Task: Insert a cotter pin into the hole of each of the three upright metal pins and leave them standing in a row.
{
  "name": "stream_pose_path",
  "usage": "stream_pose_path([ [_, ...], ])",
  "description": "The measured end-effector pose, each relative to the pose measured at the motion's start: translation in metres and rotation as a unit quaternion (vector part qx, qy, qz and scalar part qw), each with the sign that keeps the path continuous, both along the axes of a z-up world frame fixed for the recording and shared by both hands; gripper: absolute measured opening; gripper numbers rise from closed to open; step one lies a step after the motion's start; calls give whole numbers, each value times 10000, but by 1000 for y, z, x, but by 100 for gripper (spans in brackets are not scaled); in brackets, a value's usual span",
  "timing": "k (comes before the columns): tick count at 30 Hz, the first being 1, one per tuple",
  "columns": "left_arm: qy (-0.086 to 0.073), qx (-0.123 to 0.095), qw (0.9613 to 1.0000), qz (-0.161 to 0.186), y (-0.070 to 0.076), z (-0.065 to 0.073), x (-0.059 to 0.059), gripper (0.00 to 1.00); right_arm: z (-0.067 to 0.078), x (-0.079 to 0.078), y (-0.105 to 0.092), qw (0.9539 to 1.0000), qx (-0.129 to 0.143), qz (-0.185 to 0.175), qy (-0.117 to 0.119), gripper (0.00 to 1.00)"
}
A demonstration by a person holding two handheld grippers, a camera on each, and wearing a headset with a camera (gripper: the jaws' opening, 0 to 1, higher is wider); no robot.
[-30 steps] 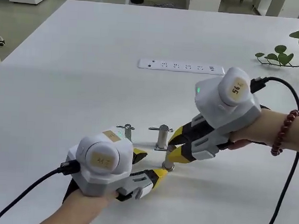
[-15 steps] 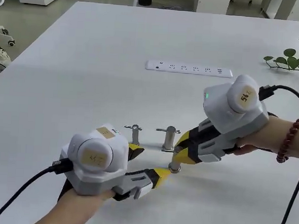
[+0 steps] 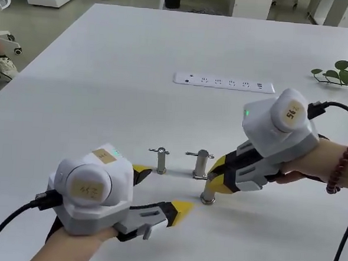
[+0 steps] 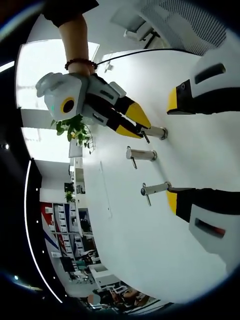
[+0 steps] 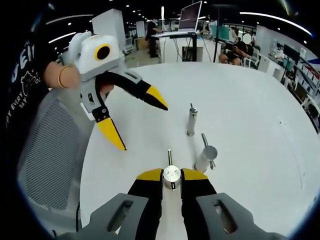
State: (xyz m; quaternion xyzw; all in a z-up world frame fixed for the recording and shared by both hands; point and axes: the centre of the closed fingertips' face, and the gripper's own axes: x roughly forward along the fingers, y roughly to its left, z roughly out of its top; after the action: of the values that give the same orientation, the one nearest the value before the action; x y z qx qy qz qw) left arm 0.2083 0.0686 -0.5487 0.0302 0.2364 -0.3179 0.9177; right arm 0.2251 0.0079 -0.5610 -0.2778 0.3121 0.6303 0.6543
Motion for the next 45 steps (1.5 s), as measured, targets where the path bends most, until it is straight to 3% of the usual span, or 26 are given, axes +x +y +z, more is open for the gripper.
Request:
stream_pose_path([
  [3,-98,-11,9999,44,4,6,-2,61,5,4,0,10000,48,-27,-26,7],
  [12,-155,-110,9997,154,12,12,-4,67,7,10,-8,9998,-107,42,-135,7],
  [22,-197,-111,9996,183,16,15,-5,67,5,22,-23,9994,-232,-26,-257,7],
  [25,-278,-82,9995,150,16,16,-5,67,5,25,-27,9992,-267,-47,-293,7],
  [45,-220,-209,9993,206,17,14,-5,67,-1,45,-44,9983,-379,-162,-400,7],
])
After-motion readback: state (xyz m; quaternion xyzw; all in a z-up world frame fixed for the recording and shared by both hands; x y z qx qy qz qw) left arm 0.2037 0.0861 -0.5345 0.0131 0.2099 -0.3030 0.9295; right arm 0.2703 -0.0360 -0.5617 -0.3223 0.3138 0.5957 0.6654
